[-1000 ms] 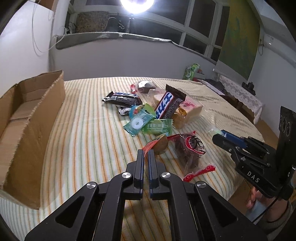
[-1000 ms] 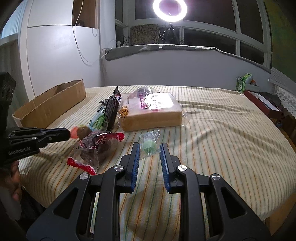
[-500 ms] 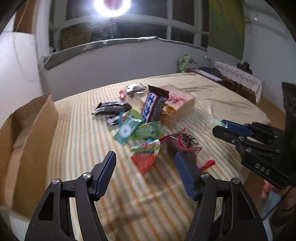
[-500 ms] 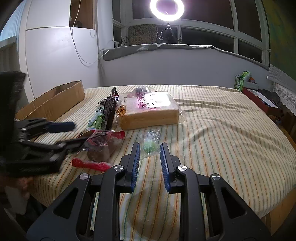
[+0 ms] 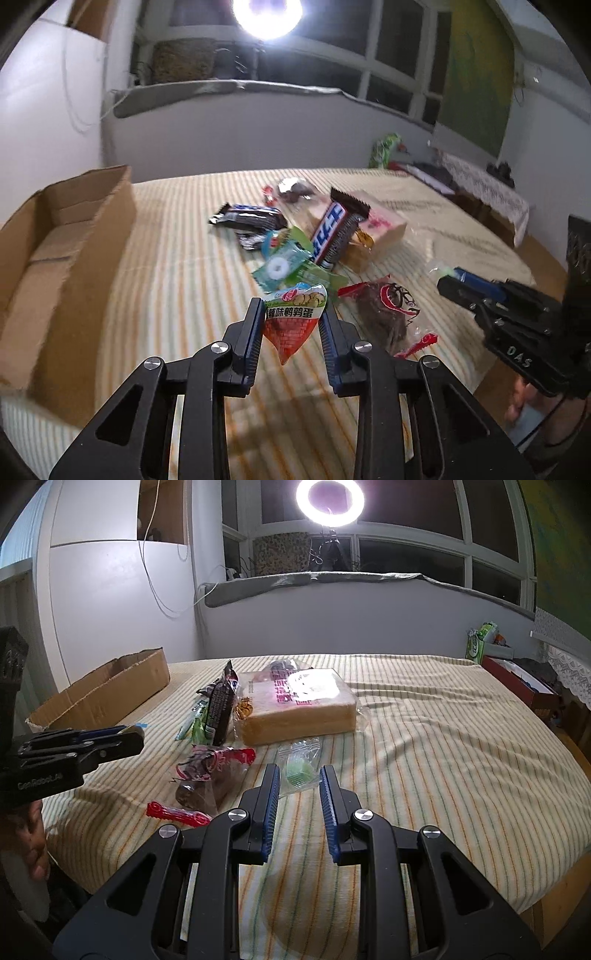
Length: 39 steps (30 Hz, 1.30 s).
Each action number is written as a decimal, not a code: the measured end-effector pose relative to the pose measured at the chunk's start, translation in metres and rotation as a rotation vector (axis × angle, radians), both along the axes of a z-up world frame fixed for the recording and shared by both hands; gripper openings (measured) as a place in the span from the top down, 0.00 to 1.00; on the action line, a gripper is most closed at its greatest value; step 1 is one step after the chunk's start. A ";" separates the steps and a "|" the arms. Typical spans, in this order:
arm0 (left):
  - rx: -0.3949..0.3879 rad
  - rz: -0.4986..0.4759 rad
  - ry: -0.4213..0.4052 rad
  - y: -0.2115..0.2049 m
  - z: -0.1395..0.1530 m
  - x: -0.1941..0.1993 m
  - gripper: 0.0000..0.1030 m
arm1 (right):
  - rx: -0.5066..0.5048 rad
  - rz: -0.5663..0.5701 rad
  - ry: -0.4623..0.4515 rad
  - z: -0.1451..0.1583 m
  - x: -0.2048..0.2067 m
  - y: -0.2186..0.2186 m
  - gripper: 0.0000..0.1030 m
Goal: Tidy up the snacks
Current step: 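Carry the pouch with the left gripper into the box and release it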
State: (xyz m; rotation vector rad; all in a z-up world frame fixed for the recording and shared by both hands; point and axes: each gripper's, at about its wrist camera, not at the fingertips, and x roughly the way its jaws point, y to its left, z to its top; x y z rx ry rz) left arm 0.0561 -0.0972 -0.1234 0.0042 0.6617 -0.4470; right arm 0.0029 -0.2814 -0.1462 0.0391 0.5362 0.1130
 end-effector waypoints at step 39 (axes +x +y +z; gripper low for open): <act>-0.077 0.383 -0.176 0.215 0.084 -0.026 0.73 | -0.055 0.426 -0.134 0.105 0.035 0.250 0.77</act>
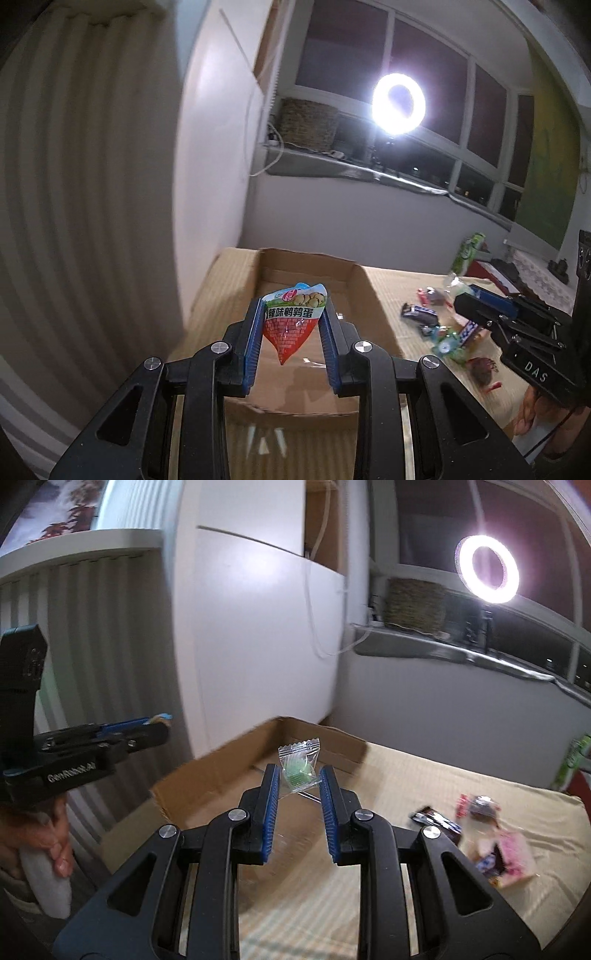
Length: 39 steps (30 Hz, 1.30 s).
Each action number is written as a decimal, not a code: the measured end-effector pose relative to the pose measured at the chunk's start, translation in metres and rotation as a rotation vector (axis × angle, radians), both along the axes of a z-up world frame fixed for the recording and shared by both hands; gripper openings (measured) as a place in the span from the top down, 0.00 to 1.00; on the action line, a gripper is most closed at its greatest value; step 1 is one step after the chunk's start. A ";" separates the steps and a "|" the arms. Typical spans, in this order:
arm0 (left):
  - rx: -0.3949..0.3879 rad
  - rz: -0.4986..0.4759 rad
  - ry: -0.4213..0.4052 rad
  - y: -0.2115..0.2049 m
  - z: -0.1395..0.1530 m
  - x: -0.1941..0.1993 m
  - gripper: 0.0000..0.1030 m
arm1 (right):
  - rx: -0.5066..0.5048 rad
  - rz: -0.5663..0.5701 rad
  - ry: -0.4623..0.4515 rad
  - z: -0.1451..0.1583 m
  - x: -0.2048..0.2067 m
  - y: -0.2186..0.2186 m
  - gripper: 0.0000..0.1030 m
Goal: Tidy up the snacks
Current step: 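Carry the pouch with the left gripper into the box and release it, then move both grippers back toward the snack pile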
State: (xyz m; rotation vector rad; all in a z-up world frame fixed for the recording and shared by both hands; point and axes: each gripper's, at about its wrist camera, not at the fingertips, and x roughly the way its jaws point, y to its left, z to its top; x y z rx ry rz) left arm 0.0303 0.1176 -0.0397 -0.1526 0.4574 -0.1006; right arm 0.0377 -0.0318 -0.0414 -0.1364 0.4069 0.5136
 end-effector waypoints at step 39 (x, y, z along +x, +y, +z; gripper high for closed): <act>0.081 0.116 0.013 0.020 0.014 -0.025 0.23 | -0.055 -0.009 -0.021 -0.024 -0.029 0.013 0.08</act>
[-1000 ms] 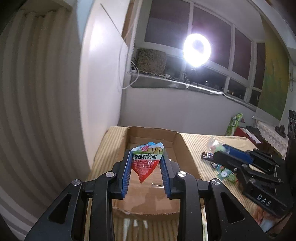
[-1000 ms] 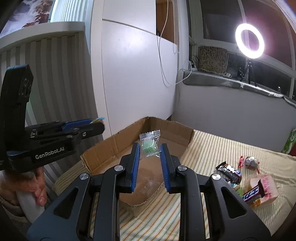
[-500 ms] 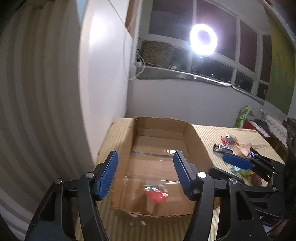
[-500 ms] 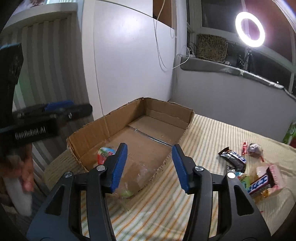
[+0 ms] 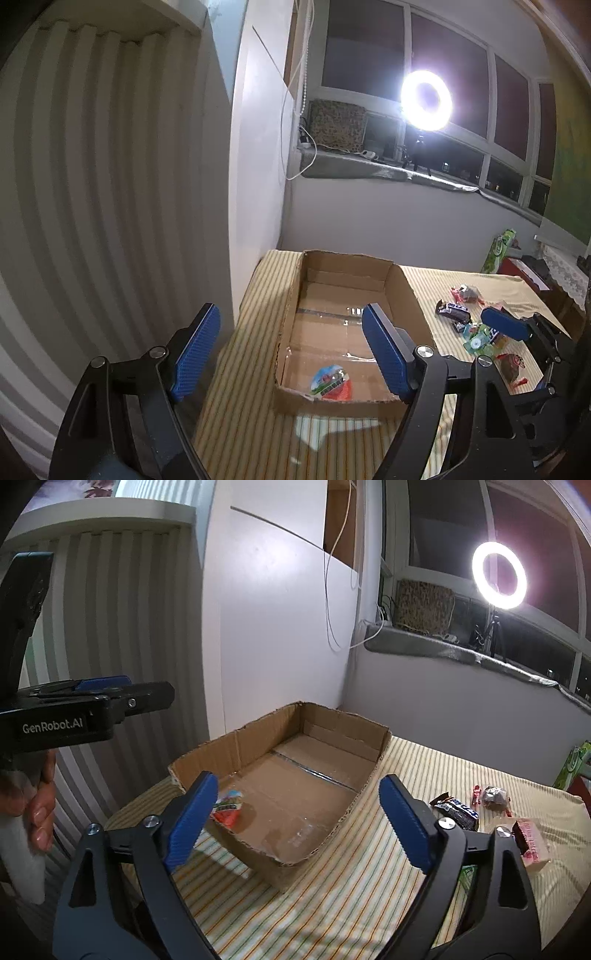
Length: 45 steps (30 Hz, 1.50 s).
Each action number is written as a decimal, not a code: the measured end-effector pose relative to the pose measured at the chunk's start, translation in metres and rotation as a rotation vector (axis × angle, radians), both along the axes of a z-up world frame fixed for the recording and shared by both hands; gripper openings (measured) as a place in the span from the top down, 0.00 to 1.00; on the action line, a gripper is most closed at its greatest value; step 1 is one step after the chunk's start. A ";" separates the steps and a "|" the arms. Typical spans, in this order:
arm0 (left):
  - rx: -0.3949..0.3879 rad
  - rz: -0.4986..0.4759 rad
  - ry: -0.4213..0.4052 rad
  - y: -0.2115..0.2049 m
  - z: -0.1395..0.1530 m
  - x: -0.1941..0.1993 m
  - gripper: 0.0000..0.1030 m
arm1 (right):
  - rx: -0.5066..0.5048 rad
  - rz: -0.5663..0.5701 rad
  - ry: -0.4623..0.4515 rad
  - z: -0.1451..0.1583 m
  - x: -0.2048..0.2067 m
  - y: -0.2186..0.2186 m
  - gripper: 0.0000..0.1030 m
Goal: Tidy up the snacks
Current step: 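Move both grippers back toward the snack pile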
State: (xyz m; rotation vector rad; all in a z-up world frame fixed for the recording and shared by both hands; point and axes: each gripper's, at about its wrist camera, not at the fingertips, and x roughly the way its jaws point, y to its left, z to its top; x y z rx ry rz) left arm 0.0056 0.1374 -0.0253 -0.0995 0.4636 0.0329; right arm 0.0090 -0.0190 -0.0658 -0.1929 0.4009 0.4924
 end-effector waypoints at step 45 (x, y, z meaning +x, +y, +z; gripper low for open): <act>0.107 -0.367 0.137 -0.208 -0.052 0.000 0.21 | 0.057 -0.453 0.151 -0.078 -0.053 -0.212 0.01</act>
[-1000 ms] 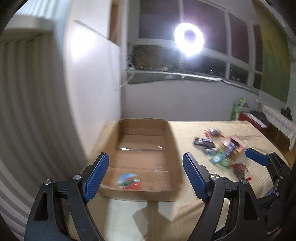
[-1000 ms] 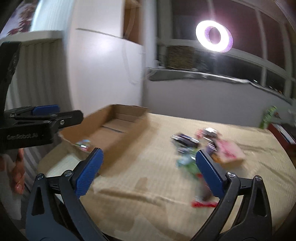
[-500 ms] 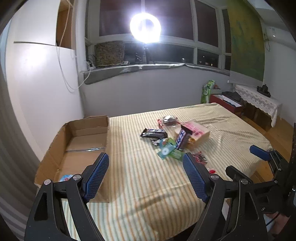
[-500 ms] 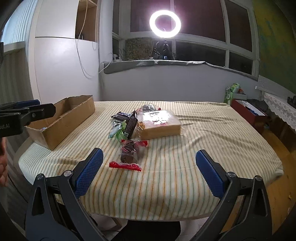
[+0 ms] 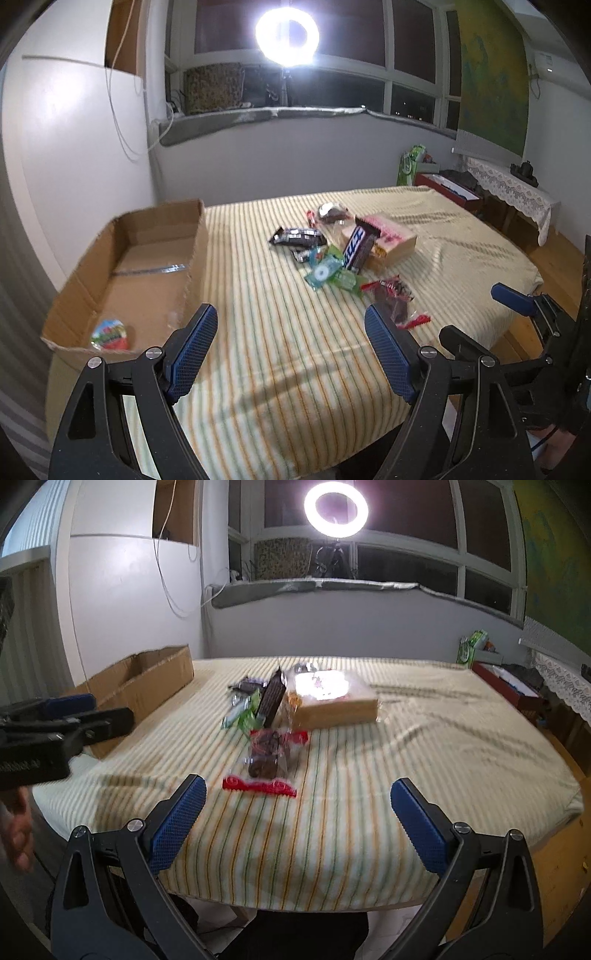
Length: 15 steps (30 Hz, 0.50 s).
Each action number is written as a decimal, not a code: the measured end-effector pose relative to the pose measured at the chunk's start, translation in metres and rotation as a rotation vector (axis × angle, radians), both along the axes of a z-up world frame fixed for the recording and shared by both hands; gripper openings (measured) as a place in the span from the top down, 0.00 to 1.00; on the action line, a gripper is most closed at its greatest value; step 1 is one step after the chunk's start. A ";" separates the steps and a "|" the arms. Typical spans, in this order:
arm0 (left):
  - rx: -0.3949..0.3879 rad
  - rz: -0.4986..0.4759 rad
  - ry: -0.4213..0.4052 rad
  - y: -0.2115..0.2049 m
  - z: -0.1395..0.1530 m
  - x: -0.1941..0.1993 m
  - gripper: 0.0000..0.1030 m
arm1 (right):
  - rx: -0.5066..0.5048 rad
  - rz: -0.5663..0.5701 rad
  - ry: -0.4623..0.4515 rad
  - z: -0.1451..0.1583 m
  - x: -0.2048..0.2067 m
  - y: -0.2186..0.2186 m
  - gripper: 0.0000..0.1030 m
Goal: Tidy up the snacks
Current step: 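Move both grippers back toward the snack pile, then grasp the green mint pack with the left gripper while the right gripper grasps the red-wrapped cake bag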
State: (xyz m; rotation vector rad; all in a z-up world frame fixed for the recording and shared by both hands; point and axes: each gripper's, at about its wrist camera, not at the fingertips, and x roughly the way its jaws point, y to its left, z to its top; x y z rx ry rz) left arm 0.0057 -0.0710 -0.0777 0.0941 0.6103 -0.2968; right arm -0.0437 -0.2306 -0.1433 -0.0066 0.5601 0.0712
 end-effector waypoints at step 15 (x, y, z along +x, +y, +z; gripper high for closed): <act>-0.084 0.007 0.138 -0.003 -0.055 0.038 0.21 | 0.019 0.040 0.059 -0.020 0.038 0.005 0.01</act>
